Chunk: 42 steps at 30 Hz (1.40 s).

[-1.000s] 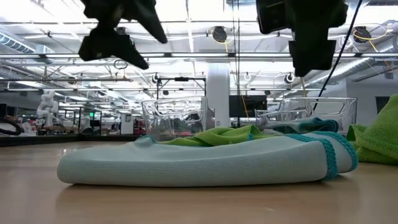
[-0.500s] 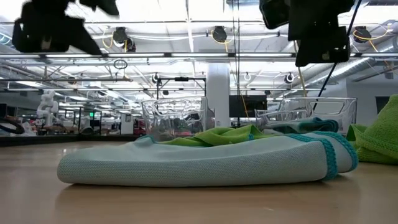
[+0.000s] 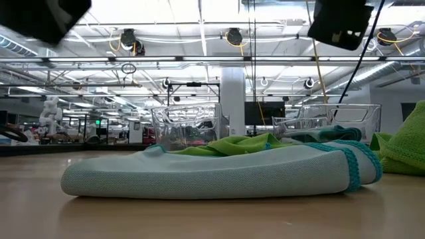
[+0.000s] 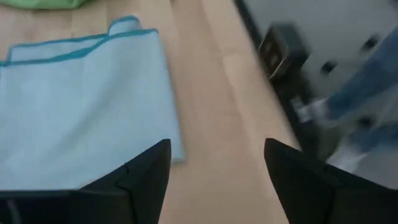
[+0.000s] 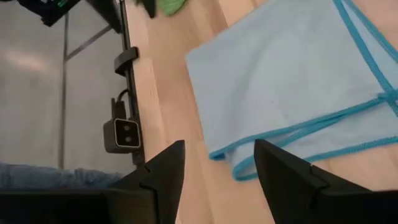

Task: Fold microfiber towels
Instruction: Fold the blue microfiber towel

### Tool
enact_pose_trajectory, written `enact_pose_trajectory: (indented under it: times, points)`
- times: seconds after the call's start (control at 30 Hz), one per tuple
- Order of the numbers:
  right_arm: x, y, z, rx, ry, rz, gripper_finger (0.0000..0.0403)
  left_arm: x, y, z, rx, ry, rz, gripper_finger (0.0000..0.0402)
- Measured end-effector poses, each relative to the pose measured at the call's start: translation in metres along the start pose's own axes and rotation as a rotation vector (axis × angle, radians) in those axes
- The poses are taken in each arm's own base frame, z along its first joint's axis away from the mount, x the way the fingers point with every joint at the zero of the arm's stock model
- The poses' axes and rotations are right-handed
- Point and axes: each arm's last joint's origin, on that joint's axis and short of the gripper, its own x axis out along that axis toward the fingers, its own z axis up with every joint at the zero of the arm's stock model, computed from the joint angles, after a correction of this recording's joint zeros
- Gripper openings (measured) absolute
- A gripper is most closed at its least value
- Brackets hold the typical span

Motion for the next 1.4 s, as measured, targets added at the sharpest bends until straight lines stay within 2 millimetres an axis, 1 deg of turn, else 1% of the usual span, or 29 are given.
enact_pose_trajectory:
  times: [0.23,0.33,0.43,0.57,0.7,0.83,0.93,1.07,1.27,1.33,1.4]
  points:
    - [-0.001,0.001,-0.009,-0.012,-0.071,-0.102,0.0187,0.033,-0.001,-0.019,0.303,0.035,0.090,0.0243]
    - [0.003,-0.005,-0.014,-0.018,-0.090,-0.137,0.0187,0.042,0.000,-0.023,0.448,0.030,0.163,0.0235]
    - [0.009,-0.012,-0.021,0.018,-0.091,-0.123,0.0187,0.052,0.003,-0.028,0.574,0.044,0.195,0.0233]
    - [0.018,-0.020,-0.029,0.094,-0.101,-0.056,0.0187,0.069,0.010,-0.035,0.558,0.079,0.131,0.0232]
    - [0.021,-0.021,-0.033,0.153,-0.130,-0.007,0.0185,0.077,0.014,-0.035,0.520,0.068,0.146,0.0232]
    - [0.021,-0.021,-0.034,0.156,-0.131,-0.005,0.0172,0.080,0.021,-0.033,0.484,0.076,0.146,0.0228]
    - [0.021,-0.021,-0.034,0.156,-0.129,-0.004,0.0162,0.081,0.026,-0.033,0.454,0.089,0.158,0.0198]
    - [0.021,-0.020,-0.033,0.155,-0.133,0.002,0.0154,0.083,0.033,-0.032,0.429,0.108,0.150,0.0128]
    - [0.021,-0.018,-0.031,0.152,-0.149,0.026,0.0153,0.086,0.044,-0.031,0.413,0.138,0.163,0.0029]
    - [0.021,-0.018,-0.031,0.148,-0.153,0.031,0.0153,0.087,0.048,-0.030,0.401,0.143,0.152,0.0013]
    - [0.021,-0.018,-0.031,0.139,-0.153,0.031,0.0153,0.088,0.050,-0.029,0.392,0.135,0.150,0.0013]
